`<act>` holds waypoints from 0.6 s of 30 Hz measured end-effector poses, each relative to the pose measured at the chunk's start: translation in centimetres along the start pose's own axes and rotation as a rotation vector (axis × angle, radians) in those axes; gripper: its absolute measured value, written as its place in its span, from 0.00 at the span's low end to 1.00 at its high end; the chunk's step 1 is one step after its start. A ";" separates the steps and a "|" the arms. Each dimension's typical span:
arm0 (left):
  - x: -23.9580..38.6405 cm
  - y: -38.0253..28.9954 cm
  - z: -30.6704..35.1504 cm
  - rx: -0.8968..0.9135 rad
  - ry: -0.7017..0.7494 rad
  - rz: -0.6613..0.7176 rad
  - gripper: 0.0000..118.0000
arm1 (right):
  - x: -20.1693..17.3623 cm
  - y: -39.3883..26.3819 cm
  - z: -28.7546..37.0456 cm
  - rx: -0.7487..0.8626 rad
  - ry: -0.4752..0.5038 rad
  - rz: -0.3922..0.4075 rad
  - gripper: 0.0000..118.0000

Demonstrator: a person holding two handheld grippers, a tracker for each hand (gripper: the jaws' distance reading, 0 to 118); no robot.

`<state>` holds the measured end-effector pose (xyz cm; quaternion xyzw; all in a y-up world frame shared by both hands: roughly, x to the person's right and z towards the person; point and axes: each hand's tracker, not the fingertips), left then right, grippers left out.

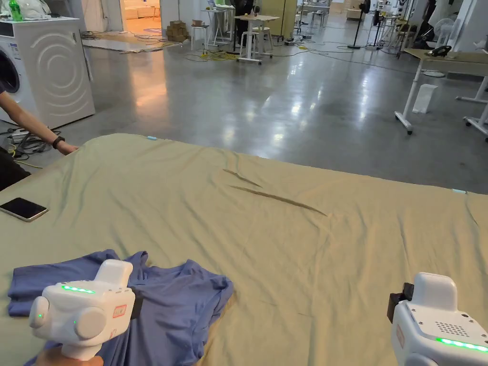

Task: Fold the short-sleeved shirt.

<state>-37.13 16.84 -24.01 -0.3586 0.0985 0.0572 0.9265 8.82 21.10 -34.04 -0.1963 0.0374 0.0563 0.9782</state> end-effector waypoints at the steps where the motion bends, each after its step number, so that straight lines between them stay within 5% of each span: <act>1: 0.5 0.7 0.6 0.026 -0.011 -0.007 0.02 | 0.2 0.2 0.3 0.006 -0.001 -0.003 0.00; 18: 17.2 13.9 6.9 0.336 -0.289 -0.174 0.02 | 5.7 2.6 3.2 0.087 -0.100 0.013 0.00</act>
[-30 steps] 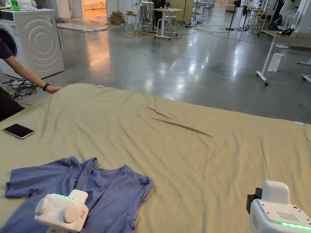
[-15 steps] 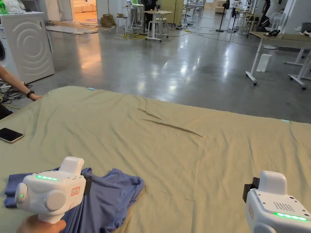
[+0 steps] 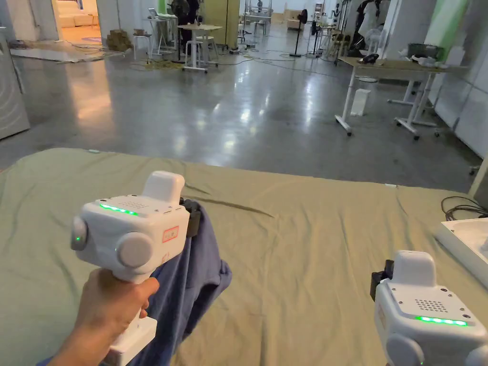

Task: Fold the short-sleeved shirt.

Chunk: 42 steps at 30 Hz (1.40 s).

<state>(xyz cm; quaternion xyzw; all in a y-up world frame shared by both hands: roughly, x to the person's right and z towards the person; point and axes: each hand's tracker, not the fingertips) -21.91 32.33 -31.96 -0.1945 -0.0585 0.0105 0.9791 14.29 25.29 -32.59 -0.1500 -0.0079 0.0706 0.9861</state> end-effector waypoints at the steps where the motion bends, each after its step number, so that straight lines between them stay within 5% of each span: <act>1: 1.3 0.6 -0.5 0.012 -0.023 -0.015 0.02 | 0.5 0.2 0.2 0.003 -0.009 0.001 0.00; 13: 18.0 -0.2 -6.6 -0.077 -0.395 -0.114 0.02 | 6.1 0.4 1.6 0.012 -0.122 -0.045 0.00; 19: 21.9 -6.9 -9.6 -0.254 -0.418 -0.081 0.02 | 7.7 -0.2 1.9 -0.003 -0.152 -0.059 0.00; 25: 21.0 -10.8 -9.8 -0.328 -0.398 -0.043 0.09 | 7.9 -0.6 1.7 -0.020 -0.149 -0.055 0.00; 29: 18.7 -10.2 -8.2 -0.280 -0.376 -0.001 0.48 | 7.5 -0.5 1.4 -0.022 -0.131 -0.069 0.00; 30: 17.7 -9.7 -7.6 -0.263 -0.368 0.026 0.50 | 7.2 -0.4 1.4 -0.019 -0.126 -0.071 0.00; 42: 5.0 -5.7 0.5 0.061 0.037 0.148 0.50 | 3.8 2.2 2.9 0.073 -0.034 -0.070 0.00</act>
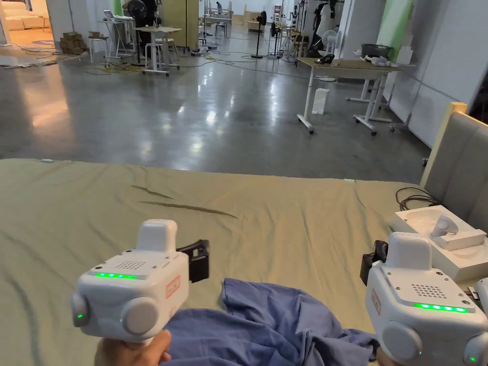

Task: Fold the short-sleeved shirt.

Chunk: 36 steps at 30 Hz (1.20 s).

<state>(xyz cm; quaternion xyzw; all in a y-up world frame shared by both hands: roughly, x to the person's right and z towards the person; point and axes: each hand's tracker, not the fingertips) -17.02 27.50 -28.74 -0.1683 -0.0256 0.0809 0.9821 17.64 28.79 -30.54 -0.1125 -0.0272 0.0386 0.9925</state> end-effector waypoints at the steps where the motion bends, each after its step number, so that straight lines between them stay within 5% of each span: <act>1: -0.6 0.2 0.7 0.021 0.046 -0.019 0.49 | -0.4 0.0 0.2 0.008 0.006 -0.001 0.00; 7: -2.3 -0.2 3.1 0.099 0.169 -0.064 0.02 | -2.0 -0.1 1.1 0.051 0.031 0.004 0.00; 17: -3.6 -2.4 3.1 0.060 0.156 -0.064 0.01 | -3.2 -0.6 0.6 0.060 0.062 0.010 0.00; 26: -7.3 -6.3 -8.0 -0.345 0.124 -0.002 0.01 | -2.3 -2.4 -1.3 -0.012 0.063 0.014 0.00; 30: -8.4 -7.8 -13.9 -0.524 0.138 0.008 0.15 | -1.6 -3.4 -2.6 -0.047 0.051 0.025 0.00; 31: -8.6 -8.0 -15.3 -0.544 0.111 0.036 0.28 | -1.3 -3.6 -2.9 -0.057 0.044 0.026 0.00; 32: -8.8 -8.2 -16.3 -0.571 0.098 0.053 0.53 | -1.1 -3.7 -3.1 -0.063 0.039 0.025 0.00; 33: -9.2 -8.5 -17.6 -0.609 0.083 0.085 0.65 | -0.7 -3.9 -3.4 -0.072 0.033 0.024 0.00; 36: -9.6 -9.5 -20.1 -0.672 0.134 0.090 0.68 | 0.2 -4.5 -4.2 -0.097 0.012 0.027 0.00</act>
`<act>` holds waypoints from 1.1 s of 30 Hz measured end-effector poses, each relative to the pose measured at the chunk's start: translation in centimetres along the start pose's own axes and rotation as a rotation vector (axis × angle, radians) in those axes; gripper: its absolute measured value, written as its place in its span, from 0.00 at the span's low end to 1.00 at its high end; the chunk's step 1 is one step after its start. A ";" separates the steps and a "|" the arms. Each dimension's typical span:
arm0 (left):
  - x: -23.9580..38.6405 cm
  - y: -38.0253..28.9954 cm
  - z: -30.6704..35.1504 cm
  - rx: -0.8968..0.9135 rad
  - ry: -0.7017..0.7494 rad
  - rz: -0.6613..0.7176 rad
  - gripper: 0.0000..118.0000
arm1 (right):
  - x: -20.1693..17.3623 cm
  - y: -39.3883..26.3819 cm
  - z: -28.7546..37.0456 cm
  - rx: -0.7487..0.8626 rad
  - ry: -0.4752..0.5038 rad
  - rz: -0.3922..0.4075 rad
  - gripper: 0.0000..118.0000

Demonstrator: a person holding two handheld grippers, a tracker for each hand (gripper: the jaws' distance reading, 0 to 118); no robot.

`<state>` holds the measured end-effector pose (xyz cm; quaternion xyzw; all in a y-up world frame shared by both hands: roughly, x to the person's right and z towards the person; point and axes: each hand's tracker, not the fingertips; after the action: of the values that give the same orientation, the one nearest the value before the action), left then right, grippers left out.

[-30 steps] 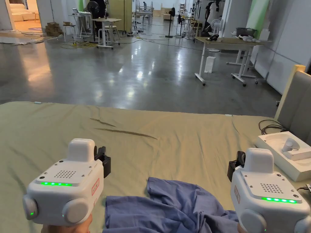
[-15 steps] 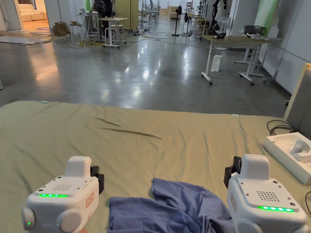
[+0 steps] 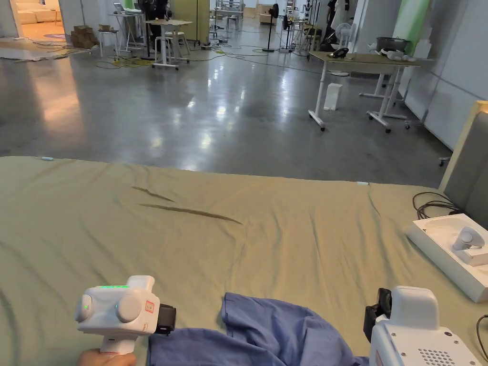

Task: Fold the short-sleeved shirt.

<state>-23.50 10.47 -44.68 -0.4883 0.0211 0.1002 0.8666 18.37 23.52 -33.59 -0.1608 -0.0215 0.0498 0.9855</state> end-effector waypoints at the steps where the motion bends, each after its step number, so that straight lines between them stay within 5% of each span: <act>1: 0.0 0.0 -0.8 -0.006 0.033 -0.008 0.68 | 0.4 -0.2 -0.2 -0.009 -0.007 0.001 0.00; 7: 0.4 -1.0 -5.1 -0.159 0.082 -0.063 0.68 | 2.1 -1.1 -1.7 -0.061 -0.041 -0.010 0.00; 10: 1.6 -1.8 -4.5 -0.069 0.129 -0.104 0.67 | 2.4 -1.4 -2.4 -0.086 -0.045 -0.011 0.00; 17: 5.1 -3.2 -4.2 -0.056 0.113 -0.311 0.05 | 1.8 -1.2 -6.2 -0.158 -0.003 0.023 0.00; 22: 3.7 -2.7 -1.9 -0.009 0.017 -0.236 0.04 | 0.9 -0.5 -10.9 -0.301 0.093 0.104 0.11; 26: 2.4 -2.6 2.3 0.115 -0.038 -0.124 0.04 | 0.1 -0.8 -14.9 -0.393 0.131 0.188 0.43; 33: 2.2 -3.3 6.8 0.217 -0.046 -0.121 0.04 | -0.2 -4.5 -20.0 -0.644 0.222 0.153 0.52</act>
<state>-21.13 14.95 -38.68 -0.3895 -0.0175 0.0560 0.9191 19.72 12.99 -51.08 -0.4692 0.0832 0.0965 0.8738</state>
